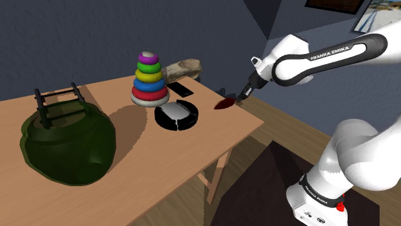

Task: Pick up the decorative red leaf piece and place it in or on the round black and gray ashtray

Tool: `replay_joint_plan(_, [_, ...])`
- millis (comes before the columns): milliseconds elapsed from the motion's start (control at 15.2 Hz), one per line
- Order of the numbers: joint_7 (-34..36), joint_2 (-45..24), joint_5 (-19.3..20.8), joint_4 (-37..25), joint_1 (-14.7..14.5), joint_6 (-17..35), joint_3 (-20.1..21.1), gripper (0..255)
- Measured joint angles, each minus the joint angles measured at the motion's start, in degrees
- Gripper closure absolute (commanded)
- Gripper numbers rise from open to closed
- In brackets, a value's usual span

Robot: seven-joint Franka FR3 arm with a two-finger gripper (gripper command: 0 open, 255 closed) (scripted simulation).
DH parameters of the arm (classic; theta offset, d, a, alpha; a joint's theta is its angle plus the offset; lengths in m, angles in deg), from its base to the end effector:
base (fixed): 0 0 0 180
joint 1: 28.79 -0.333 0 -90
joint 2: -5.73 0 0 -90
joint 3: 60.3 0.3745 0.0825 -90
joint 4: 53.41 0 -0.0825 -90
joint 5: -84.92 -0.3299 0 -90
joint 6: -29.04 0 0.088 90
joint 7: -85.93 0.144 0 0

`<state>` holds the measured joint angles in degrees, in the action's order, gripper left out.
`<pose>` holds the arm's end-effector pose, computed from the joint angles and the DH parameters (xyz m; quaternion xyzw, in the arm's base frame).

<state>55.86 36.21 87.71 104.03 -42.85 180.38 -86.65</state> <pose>0.3315 -0.0802 0.4516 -0.9614 -0.1756 -0.2103 0.0270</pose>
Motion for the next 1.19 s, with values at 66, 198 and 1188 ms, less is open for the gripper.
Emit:
replay_joint_plan(66, [0.28, 0.31, 0.07, -0.53, 0.09, -0.84, 0.31, 255])
replay_joint_plan(198, [0.84, 1.05, 0.23, -1.58, 0.31, -2.63, 0.93, 255])
replay_joint_plan(1188, [16.15, -13.95, -3.54, -14.25, -7.34, 0.24, 12.66, 255])
